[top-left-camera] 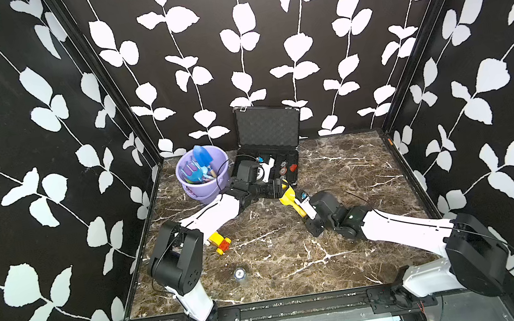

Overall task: Organize the gardening tools
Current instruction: Pick up the gardening tool from the center of the board.

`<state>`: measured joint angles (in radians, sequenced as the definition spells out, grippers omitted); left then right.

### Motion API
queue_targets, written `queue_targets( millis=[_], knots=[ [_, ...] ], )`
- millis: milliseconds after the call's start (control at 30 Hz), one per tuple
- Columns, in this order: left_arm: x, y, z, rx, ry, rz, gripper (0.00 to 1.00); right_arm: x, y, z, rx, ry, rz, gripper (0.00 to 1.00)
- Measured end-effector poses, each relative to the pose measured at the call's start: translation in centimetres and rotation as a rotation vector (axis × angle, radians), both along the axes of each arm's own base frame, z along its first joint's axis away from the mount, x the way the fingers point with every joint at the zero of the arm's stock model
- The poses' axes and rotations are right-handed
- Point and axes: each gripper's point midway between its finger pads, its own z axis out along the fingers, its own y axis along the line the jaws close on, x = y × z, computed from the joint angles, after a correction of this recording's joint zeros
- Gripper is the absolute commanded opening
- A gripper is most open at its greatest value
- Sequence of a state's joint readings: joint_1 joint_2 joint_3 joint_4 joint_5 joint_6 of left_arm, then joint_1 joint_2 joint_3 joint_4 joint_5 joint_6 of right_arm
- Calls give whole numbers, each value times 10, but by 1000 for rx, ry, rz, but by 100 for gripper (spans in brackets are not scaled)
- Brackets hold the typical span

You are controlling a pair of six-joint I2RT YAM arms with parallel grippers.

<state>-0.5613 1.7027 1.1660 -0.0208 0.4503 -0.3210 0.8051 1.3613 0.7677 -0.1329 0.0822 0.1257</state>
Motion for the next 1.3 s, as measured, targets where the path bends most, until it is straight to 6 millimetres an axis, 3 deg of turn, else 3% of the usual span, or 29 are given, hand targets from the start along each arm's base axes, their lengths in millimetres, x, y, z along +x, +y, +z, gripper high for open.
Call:
queue_targets(
  millis=[233, 467, 567, 667, 767, 867, 1067, 1300],
  knots=[
    [-12, -1, -4, 28, 17, -67, 52, 1, -7, 11, -12, -43, -8, 9],
    [-19, -4, -2, 13, 27, -112, 23, 0, -7, 11, -18, -52, 0, 10],
    [-23, -9, 4, -32, 59, -121, 13, -1, -9, 8, -26, -49, -5, 16],
    [-24, -12, 8, -52, 59, -126, 1, 0, -11, 6, -34, -52, -14, 29],
    [-23, -13, 9, -55, 55, -128, 0, 1, -11, 6, -38, -57, -13, 51],
    [-19, -9, 6, -29, 38, -110, 0, 2, -11, 6, -41, -61, -15, 63],
    [-14, 1, 14, 13, -37, -69, 0, 4, -14, 7, -43, -68, -36, 71],
    [-19, 30, 53, 59, -195, 17, 0, 4, -22, 27, 0, -126, -75, 78]
  ],
)
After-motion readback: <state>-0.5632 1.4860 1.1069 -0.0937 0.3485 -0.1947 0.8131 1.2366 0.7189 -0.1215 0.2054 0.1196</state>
